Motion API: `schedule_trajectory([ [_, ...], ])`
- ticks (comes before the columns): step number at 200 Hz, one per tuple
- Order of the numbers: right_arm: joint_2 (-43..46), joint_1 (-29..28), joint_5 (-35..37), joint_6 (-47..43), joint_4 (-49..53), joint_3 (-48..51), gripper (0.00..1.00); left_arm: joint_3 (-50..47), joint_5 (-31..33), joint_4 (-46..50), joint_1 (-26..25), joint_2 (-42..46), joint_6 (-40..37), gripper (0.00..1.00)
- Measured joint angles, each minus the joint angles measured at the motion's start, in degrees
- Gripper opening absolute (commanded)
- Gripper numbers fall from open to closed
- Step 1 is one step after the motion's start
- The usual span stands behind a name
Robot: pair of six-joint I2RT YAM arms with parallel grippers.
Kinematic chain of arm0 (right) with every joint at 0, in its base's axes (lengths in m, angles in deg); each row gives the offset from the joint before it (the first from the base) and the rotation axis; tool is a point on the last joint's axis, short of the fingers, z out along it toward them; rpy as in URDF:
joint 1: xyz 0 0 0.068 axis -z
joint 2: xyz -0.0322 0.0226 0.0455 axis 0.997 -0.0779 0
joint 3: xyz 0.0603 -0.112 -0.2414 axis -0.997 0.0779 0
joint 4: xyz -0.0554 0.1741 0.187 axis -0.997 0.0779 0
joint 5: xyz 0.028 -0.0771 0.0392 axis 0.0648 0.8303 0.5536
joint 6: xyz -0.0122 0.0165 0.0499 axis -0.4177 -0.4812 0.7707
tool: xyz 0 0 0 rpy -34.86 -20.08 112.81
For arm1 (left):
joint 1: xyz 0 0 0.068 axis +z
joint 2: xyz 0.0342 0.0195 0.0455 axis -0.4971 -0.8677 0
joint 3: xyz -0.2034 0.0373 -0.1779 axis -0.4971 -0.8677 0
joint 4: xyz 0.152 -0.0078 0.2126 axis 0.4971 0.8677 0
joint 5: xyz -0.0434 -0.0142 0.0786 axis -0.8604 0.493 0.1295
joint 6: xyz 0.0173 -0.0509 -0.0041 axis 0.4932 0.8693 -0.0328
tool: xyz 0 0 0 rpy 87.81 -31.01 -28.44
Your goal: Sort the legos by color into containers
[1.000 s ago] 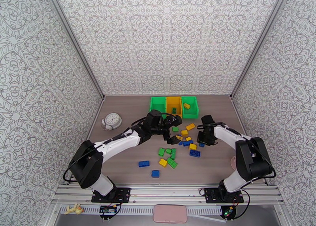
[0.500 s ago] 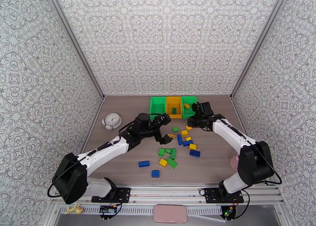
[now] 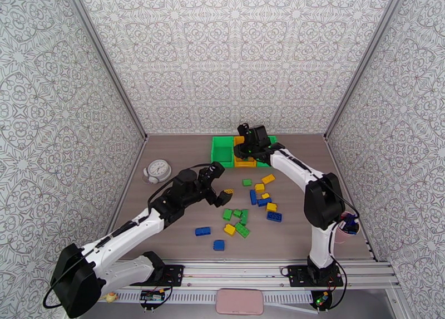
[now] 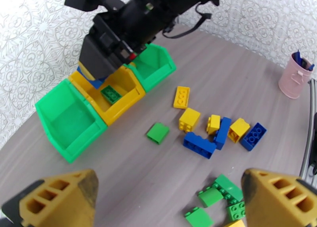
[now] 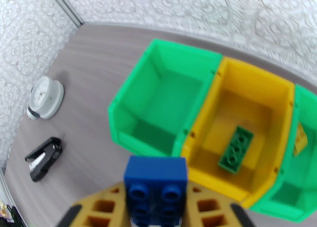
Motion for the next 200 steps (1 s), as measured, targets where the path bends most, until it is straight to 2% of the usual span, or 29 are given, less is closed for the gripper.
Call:
schedule_trajectory([
  [106,-21.0,-0.9,1.6,0.2,-1.2,-25.8,0.29,-1.0,1.5,1.2,1.7,0.7,3.3,1.0],
  [200,-27.8,-1.1,2.6,1.3,0.8,-32.2,0.33,-1.8,1.7,1.2,1.9,0.3,6.0,1.0],
])
